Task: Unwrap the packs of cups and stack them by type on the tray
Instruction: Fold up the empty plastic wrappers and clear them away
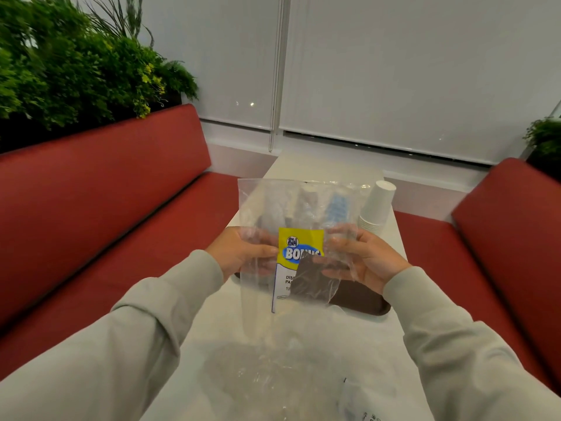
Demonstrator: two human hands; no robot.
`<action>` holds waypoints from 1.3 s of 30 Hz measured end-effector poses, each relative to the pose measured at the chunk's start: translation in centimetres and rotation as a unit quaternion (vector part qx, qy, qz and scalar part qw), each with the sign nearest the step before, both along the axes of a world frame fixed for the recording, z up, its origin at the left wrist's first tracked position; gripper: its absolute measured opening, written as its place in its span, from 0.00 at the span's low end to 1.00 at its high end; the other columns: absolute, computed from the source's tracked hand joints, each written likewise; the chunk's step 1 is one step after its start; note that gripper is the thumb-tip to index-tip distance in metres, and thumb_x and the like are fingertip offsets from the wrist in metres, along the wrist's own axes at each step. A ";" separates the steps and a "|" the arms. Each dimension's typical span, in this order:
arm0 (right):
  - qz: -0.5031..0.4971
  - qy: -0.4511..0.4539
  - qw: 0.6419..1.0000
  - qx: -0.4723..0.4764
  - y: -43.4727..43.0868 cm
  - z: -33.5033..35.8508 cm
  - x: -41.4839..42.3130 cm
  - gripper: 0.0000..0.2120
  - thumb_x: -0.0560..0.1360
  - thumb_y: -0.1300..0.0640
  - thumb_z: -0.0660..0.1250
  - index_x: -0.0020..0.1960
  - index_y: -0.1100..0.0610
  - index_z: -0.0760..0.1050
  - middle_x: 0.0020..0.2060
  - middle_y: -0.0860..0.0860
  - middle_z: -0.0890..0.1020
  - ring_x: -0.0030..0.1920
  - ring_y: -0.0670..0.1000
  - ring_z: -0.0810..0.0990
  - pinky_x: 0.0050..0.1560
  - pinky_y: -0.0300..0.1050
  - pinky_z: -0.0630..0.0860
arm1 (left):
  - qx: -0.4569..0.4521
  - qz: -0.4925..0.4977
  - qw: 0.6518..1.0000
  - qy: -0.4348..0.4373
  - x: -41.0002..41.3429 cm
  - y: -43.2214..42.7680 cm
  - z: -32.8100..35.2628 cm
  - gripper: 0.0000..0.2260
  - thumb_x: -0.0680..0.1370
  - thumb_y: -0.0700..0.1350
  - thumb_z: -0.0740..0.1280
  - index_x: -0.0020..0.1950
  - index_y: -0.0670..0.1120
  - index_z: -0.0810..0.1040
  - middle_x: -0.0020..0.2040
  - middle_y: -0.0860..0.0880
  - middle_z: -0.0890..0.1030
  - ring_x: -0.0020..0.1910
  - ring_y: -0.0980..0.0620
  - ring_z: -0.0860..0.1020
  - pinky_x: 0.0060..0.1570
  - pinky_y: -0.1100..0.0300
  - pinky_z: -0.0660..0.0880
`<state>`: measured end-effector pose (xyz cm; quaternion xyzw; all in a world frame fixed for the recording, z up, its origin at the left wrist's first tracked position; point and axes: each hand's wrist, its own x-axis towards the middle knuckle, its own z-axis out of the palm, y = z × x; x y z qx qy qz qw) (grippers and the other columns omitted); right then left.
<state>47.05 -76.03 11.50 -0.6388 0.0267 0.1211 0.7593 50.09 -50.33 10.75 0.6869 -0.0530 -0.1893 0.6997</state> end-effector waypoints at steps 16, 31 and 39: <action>0.038 -0.010 0.999 0.019 -0.8 0.1 -1.8 0.13 0.74 0.59 0.68 0.57 0.55 0.84 0.52 0.63 0.84 0.42 0.62 0.86 0.40 0.52 0.84 | -0.042 -0.065 0.997 0.022 -0.9 1.1 1.4 0.12 0.74 0.38 0.72 0.57 0.43 0.81 0.51 0.41 0.85 0.45 0.45 0.84 0.42 0.52 0.82; 0.018 -0.034 0.999 0.013 -0.6 0.9 -1.3 0.18 0.71 0.62 0.70 0.61 0.59 0.82 0.50 0.60 0.83 0.44 0.59 0.84 0.40 0.56 0.84 | -0.062 -0.036 0.997 -0.018 -0.7 1.0 2.6 0.12 0.74 0.32 0.70 0.57 0.38 0.81 0.44 0.39 0.84 0.39 0.46 0.84 0.37 0.54 0.82; 0.036 -0.063 0.997 0.022 -0.7 0.9 -1.1 0.21 0.69 0.54 0.71 0.63 0.53 0.81 0.54 0.61 0.83 0.50 0.60 0.84 0.50 0.61 0.81 | -0.041 -0.048 0.997 -0.033 -0.6 1.8 2.9 0.14 0.75 0.31 0.70 0.59 0.40 0.80 0.40 0.40 0.84 0.36 0.47 0.83 0.37 0.54 0.82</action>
